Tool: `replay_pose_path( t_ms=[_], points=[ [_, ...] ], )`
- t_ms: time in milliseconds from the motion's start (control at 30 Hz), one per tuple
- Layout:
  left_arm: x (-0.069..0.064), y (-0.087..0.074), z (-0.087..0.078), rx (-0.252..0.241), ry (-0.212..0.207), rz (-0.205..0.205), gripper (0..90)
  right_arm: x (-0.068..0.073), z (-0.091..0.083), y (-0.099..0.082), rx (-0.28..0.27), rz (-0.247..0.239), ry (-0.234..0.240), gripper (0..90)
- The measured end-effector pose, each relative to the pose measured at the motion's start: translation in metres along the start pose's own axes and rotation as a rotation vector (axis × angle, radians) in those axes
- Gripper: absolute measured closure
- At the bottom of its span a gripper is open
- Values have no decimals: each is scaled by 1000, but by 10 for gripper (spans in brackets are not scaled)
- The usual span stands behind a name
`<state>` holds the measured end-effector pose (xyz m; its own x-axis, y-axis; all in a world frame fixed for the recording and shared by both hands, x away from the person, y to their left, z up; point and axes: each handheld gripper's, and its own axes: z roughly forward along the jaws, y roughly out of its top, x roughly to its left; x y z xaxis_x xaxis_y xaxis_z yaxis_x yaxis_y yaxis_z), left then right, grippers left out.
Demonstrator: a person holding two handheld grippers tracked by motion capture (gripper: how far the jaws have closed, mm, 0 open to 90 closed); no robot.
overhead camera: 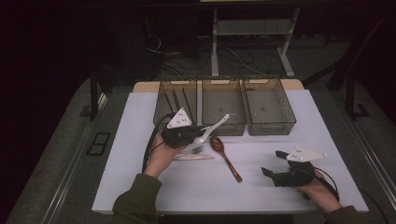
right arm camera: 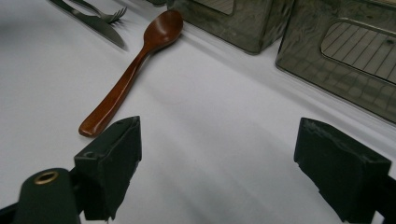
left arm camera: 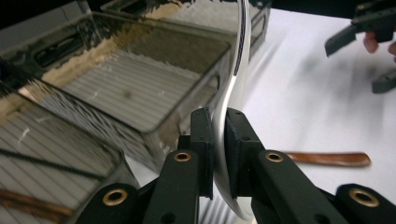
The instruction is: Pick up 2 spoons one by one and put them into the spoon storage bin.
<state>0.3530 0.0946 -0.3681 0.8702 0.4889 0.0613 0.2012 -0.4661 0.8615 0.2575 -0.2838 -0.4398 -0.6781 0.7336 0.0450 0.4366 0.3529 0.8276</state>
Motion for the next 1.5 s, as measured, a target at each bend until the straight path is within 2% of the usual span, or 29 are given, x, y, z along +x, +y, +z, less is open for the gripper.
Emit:
replay_pose_path(
  t_ms=[333,500,600,667,767,933,1000,1133,1367,1500],
  points=[
    [21,29,19,2,21,22,817,0,0,0,-5,0,-3,147],
    [31,42,32,4,39,17,817,0,0,0,-6,2,-3,147],
    [38,47,40,25,50,22,817,0,0,0,-6,2,-2,147],
    [41,50,46,27,60,9,817,-1,0,0,-6,2,-2,147],
    [43,52,57,48,64,8,817,-1,0,0,-7,2,-3,148],
    [46,56,75,132,73,42,817,-1,-1,0,-9,3,-1,147],
    [45,56,81,146,75,43,817,-1,-1,0,-11,4,0,148],
    [45,56,88,198,83,79,817,-1,-1,0,-13,4,2,147],
    [47,49,98,270,76,78,816,-2,-1,0,-15,1,0,147],
    [47,47,100,284,72,79,814,-2,-1,0,-12,1,0,147]
  ],
)
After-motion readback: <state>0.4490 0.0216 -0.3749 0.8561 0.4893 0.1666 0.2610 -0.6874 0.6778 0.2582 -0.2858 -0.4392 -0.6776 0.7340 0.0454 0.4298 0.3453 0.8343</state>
